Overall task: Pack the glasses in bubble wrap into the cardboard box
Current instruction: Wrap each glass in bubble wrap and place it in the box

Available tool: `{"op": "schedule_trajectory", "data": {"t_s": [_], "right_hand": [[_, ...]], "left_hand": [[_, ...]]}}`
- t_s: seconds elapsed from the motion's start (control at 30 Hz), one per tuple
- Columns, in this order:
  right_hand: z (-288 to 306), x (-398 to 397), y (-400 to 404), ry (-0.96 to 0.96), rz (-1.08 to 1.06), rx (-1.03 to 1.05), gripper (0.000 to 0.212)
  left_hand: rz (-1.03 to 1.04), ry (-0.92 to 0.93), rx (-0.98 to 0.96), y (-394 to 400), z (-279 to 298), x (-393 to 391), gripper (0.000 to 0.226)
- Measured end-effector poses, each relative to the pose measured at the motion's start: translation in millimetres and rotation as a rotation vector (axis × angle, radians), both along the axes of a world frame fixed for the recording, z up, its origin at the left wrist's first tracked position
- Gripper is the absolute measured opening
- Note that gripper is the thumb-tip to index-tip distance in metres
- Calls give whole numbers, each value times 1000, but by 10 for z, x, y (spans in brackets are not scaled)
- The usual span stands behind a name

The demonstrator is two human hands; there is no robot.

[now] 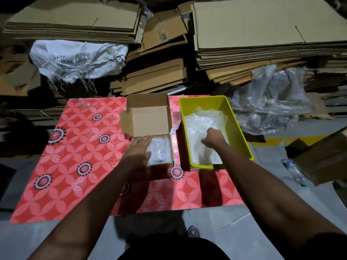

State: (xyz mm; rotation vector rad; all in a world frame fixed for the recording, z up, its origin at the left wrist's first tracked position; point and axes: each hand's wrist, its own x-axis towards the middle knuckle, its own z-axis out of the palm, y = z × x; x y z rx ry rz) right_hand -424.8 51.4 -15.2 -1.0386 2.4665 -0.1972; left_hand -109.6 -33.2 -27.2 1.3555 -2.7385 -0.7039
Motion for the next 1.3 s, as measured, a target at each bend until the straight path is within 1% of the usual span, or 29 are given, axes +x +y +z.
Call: {"op": "schedule_trajectory", "data": {"t_s": [0.03, 0.07, 0.17, 0.27, 0.3, 0.33, 0.43, 0.5, 0.57, 0.63, 0.7, 0.73, 0.8, 0.87, 0.93, 0.97, 1.0, 1.03, 1.1, 1.13, 1.23, 1.3], "right_hand": [[-95, -83, 23, 24, 24, 89, 46], [-170, -143, 50, 44, 19, 110, 52], [-341, -261, 104, 50, -78, 55, 62], [-382, -302, 84, -52, -200, 22, 81], [-384, -306, 80, -72, -221, 33, 83], [-382, -311, 84, -73, -216, 62, 78], [-393, -330, 105, -97, -200, 94, 53], [-354, -316, 97, -122, -228, -8, 35], [-288, -273, 71, -183, -302, -219, 14], [-204, -223, 61, -232, -348, -424, 15], [-113, -193, 105, -264, -338, -554, 16], [-46, -171, 144, -278, -320, -609, 19], [114, -133, 244, -265, -285, -713, 35], [273, -81, 328, -212, -249, -818, 52], [386, -20, 375, -175, -193, -910, 60], [425, 5, 383, -169, -177, -927, 60], [458, 25, 383, -158, -165, -909, 55], [475, 46, 387, -142, -149, -865, 45], [505, 103, 431, -103, -115, -762, 17], [517, 139, 466, -82, -106, -741, 9], [585, 266, 567, -1, -73, -796, 18], [738, 375, 611, -48, -41, -880, 18]], "left_hand": [[4, 15, -5, 35, -4, -29, 73], [10, 31, -14, 71, -4, -51, 75], [30, 71, -41, 165, 16, -103, 76], [48, 81, -45, 203, 32, -125, 77], [51, 79, -44, 202, 32, -125, 76], [52, 73, -41, 204, 37, -125, 76], [56, 72, -24, 232, 71, -140, 75], [50, 92, -28, 238, 84, -134, 75], [49, 115, -23, 224, 97, -124, 75], [58, 136, -1, 211, 136, -144, 76], [87, 156, 41, 213, 208, -193, 77], [106, 177, 67, 217, 244, -222, 79], [111, 235, 108, 215, 299, -267, 82], [68, 312, 128, 200, 341, -312, 84], [41, 417, 189, 199, 430, -379, 83], [43, 475, 237, 207, 481, -415, 81], [49, 525, 279, 221, 533, -447, 78], [51, 561, 310, 239, 580, -477, 75], [45, 592, 347, 262, 615, -512, 71], [42, 599, 354, 270, 616, -514, 69], [58, 632, 393, 276, 619, -482, 64], [65, 687, 424, 281, 668, -447, 63]]}}
